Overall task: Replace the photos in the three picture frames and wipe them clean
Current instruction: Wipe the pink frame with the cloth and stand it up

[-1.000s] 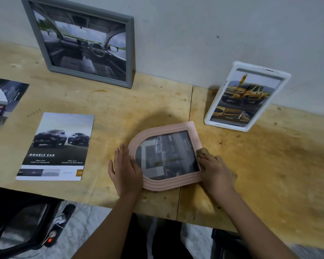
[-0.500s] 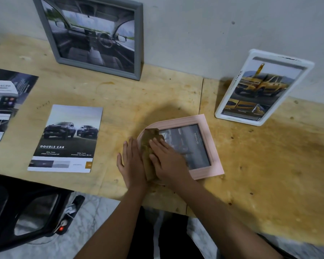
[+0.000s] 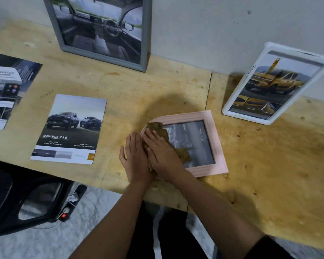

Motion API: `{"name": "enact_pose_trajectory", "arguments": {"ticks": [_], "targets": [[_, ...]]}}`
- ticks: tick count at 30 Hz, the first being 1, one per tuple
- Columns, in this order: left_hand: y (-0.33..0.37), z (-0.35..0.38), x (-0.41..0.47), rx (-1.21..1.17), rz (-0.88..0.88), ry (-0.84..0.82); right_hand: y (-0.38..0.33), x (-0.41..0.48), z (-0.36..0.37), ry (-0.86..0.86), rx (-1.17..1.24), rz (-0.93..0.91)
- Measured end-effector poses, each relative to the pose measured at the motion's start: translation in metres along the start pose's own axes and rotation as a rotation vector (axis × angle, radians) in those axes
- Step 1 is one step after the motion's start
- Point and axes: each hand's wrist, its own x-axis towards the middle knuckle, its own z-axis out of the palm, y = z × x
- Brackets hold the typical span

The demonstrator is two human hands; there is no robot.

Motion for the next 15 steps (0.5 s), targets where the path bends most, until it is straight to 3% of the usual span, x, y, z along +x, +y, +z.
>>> {"name": "enact_pose_trajectory", "arguments": {"ticks": [5,15], "targets": [[0.004,0.000,-0.001,-0.002,-0.028,0.032,0.008,0.001,-0.005,0.008,0.027,-0.034],[0.011,-0.011,-0.001,-0.090,-0.045,0.039,0.026,-0.006,0.000,0.076,-0.262,-0.102]]}}
